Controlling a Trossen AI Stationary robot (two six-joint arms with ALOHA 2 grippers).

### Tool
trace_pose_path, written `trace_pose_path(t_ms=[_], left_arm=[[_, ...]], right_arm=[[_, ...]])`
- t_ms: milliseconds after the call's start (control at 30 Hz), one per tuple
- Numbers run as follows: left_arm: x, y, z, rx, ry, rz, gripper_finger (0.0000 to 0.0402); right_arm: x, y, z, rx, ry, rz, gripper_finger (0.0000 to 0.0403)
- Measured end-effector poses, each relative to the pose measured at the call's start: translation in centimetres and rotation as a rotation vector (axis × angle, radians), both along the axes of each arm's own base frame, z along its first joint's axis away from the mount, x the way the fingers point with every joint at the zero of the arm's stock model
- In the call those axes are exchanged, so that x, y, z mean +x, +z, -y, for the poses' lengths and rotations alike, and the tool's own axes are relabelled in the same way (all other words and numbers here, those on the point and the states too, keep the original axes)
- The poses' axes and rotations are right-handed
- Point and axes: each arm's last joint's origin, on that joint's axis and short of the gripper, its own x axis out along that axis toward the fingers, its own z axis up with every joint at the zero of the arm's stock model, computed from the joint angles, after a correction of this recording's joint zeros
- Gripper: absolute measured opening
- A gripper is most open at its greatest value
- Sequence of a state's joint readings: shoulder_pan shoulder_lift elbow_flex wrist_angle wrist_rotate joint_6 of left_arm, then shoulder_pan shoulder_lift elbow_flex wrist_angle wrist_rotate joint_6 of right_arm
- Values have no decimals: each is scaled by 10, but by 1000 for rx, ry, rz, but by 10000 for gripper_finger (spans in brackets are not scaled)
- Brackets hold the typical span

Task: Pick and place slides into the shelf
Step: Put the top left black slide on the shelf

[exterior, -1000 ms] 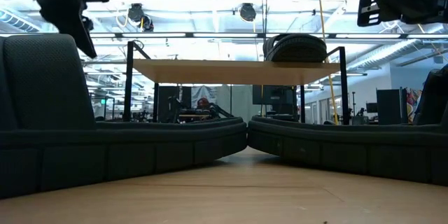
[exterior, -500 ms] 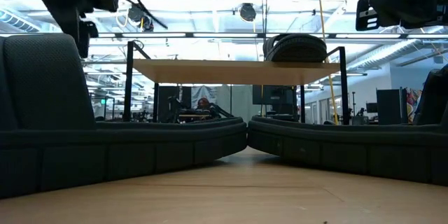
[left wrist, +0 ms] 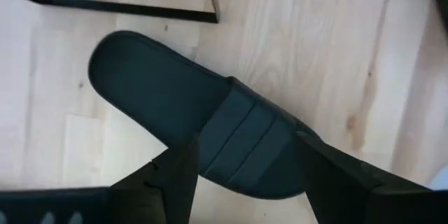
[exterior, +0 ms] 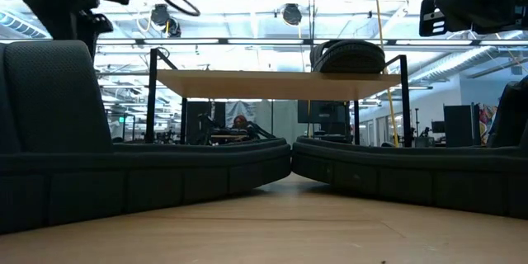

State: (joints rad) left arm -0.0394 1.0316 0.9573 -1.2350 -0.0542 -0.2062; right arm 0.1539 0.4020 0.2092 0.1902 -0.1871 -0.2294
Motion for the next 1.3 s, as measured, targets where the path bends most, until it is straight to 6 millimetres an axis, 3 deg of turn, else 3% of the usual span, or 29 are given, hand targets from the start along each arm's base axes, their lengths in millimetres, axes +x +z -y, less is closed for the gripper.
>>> trace_pose_path(t_ms=[267, 567, 933, 1300], left_arm=[[6, -10, 43, 124, 53, -11, 207], [5, -33, 91, 289, 32, -44, 260], [14, -58, 105, 433, 63, -137, 389], [16, -62, 104, 408, 171, -154, 384]], right_arm=[[0, 0, 0, 0, 0, 0, 0], [0, 0, 0, 7, 0, -3, 0], [0, 0, 0, 26, -2, -10, 0], [0, 0, 0, 23, -2, -8, 0]])
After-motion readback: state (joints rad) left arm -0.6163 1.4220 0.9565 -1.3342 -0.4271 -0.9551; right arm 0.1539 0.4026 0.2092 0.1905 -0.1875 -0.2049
